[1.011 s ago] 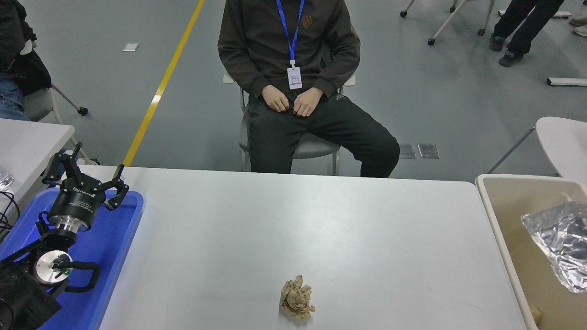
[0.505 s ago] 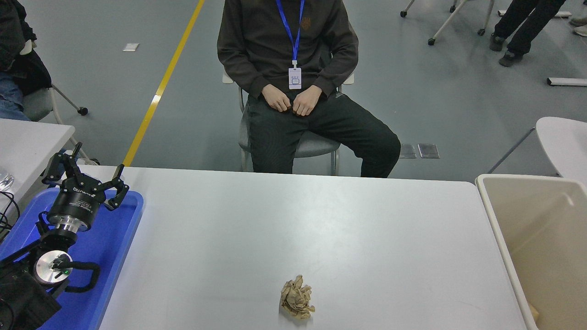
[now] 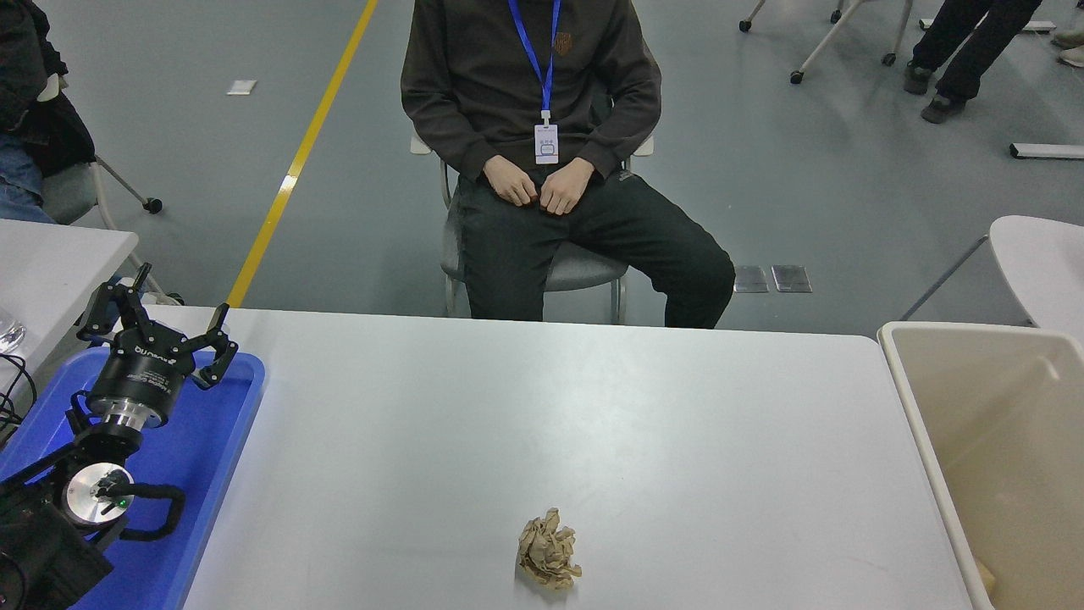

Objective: Clean the table surface

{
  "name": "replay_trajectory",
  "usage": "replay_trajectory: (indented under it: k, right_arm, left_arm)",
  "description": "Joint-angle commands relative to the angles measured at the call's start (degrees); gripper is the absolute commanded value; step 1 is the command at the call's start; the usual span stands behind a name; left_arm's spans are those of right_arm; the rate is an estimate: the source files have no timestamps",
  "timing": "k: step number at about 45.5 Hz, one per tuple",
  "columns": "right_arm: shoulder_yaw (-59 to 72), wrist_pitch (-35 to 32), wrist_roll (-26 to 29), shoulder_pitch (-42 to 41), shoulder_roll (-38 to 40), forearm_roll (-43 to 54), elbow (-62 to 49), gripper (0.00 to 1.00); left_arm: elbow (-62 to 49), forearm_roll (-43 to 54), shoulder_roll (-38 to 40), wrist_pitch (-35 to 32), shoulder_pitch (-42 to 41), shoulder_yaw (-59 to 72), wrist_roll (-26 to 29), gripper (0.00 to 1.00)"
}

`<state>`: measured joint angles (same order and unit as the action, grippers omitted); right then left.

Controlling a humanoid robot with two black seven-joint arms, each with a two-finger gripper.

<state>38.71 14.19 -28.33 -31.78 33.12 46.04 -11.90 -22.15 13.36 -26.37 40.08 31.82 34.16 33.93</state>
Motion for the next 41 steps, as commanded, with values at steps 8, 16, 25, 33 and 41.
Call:
replay_trajectory:
  k: [8, 16, 25, 33, 41]
  right_arm:
    - [-1.2, -0.6, -2.4, -0.8, 0.0, -16.1, -2.3, 1.00]
    - [-4.9, -1.8, -2.6, -2.4, -0.2, -23.8, -1.8, 1.00]
    - [-15.6, -7.8, -2.0, -4.6, -0.6, -27.7, -1.1, 1.00]
    - [-27.4, -25.2, -1.0, -8.1, 0.0, -38.3, 0.1, 1.00]
    - [-37.8, -35.4, 0.9, -8.9, 4.5, -46.2, 6.0, 1.00]
  left_arm:
    - [0.0, 0.0, 0.0, 0.0, 0.0, -0.1, 0.0, 1.00]
    - [0.0, 0.0, 0.0, 0.0, 0.0, -0.1, 0.0, 1.00]
    - [0.0, 0.0, 0.0, 0.0, 0.0, -0.1, 0.0, 1.00]
    - [0.0, 0.0, 0.0, 0.0, 0.0, -0.1, 0.0, 1.00]
    - [0.0, 0.0, 0.0, 0.0, 0.0, -0.1, 0.0, 1.00]
